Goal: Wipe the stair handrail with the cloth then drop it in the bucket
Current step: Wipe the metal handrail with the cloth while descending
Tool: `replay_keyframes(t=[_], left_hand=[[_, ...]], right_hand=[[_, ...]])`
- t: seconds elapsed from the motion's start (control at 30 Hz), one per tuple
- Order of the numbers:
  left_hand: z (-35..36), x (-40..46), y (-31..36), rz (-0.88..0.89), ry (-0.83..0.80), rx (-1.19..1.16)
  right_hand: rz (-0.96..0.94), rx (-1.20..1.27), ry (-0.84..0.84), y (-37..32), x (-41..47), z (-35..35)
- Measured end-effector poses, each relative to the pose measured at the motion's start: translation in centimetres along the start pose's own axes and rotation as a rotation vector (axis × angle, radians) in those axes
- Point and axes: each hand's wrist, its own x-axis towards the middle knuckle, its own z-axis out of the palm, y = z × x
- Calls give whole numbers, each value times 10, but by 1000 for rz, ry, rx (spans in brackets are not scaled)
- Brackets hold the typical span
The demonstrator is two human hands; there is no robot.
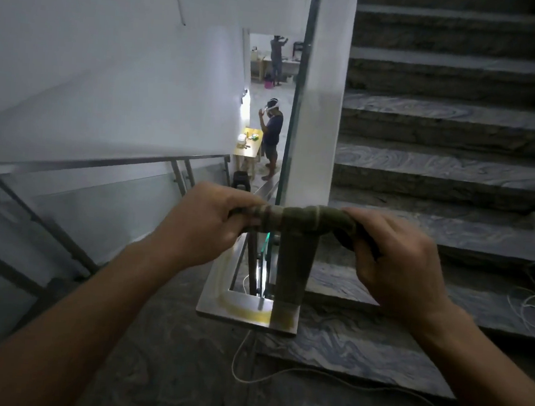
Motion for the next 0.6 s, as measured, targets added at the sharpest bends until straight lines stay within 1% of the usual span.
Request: replay_keyframes(t=[0.07,0.13,0.3,0.47,0.53,0.6], left_hand=[[5,5,-12,86,21,16],[18,8,-26,138,16,14],[59,11,-63,272,-15,28],[96,13,-99,423,-100,-72],[109,9,-109,425,-145,-72],[121,3,-118,414,-186,-9]], right_hand=[[6,-18,53,6,-1,10],[18,-32,65,11,-10,22],[75,-60,35,18,-41,54],[242,-185,40,8,-66,86],[309,-223,29,0,-76,98],[382,-267,-11,-8,-86,110]])
